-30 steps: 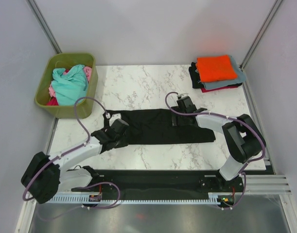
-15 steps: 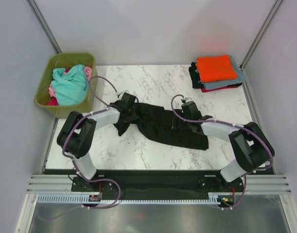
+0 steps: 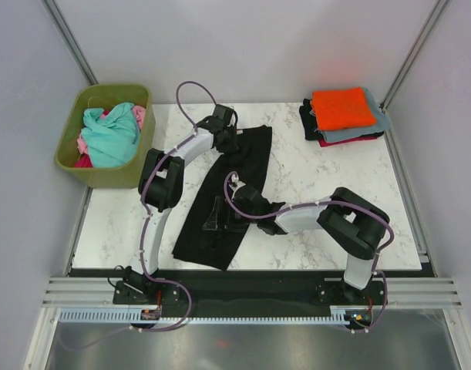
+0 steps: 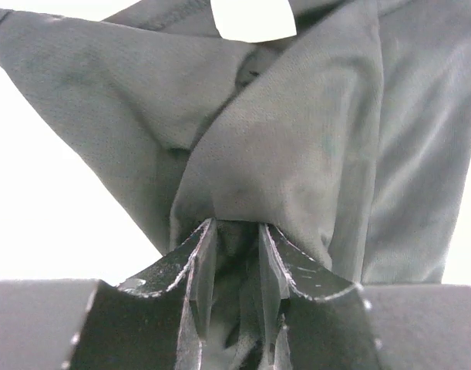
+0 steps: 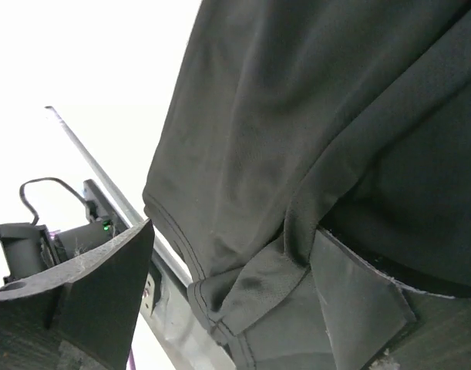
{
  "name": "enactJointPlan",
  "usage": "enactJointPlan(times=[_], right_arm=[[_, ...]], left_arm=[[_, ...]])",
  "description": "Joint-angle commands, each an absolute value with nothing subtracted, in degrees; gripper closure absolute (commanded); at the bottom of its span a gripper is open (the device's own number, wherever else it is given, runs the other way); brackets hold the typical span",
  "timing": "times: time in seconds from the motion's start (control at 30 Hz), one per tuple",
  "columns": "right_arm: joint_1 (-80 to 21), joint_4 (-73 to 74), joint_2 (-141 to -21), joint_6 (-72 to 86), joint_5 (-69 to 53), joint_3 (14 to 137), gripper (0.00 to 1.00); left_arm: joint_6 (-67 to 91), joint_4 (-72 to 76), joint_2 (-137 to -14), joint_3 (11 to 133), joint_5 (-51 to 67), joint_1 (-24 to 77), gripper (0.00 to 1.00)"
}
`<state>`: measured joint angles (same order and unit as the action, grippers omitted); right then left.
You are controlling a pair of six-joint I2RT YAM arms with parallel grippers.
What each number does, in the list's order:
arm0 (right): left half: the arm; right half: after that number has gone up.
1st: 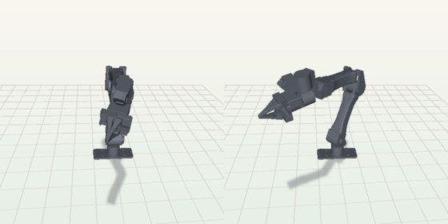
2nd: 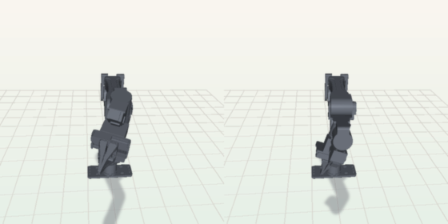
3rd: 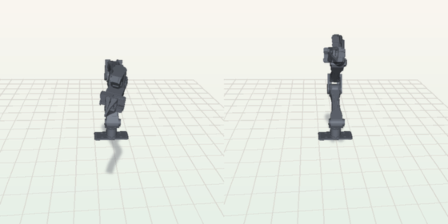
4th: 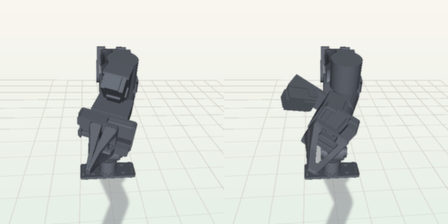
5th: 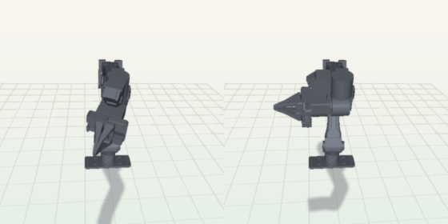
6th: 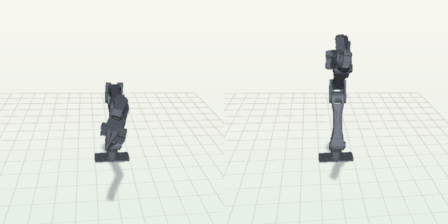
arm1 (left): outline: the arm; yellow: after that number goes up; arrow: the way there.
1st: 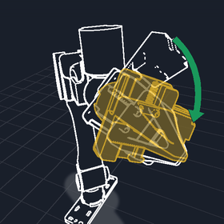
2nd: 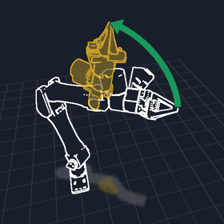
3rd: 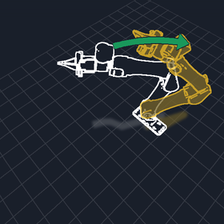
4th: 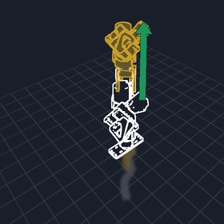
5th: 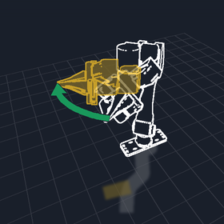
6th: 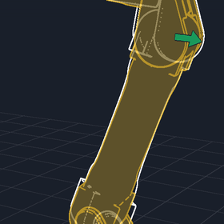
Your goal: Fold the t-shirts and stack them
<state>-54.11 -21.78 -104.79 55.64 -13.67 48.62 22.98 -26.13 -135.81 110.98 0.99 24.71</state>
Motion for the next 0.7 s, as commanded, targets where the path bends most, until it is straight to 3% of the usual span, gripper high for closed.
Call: enactJointPlan(times=[0.0, 0.27, 0.43, 0.6, 0.67], right_arm=[[-53.8, -6.3, -103.8, 53.4, -8.9, 52.0, 0.11], [-54.9, 11.2, -91.5, 44.8, 1.0, 55.0, 0.07], [-54.8, 22.2, -85.2, 39.0, 3.6, 62.6, 0.03], [-51.4, 28.2, -86.2, 32.8, 9.3, 71.3, 0.02], [-48.4, 26.9, -88.1, 32.3, 8.5, 72.7, 0.03]], left_arm=[[18.5, -33.3, -135.8, 114.8, 3.3, 23.7, 0.63], [17.4, -33.8, -129.7, 114.3, 0.2, 21.6, 0.60], [13.9, -33.3, -123.3, 115.6, -3.5, 21.1, 0.48], [11.6, -33.0, -115.3, 116.6, -8.5, 21.2, 0.44], [13.9, -33.2, -110.9, 110.4, -9.6, 21.3, 0.44]])
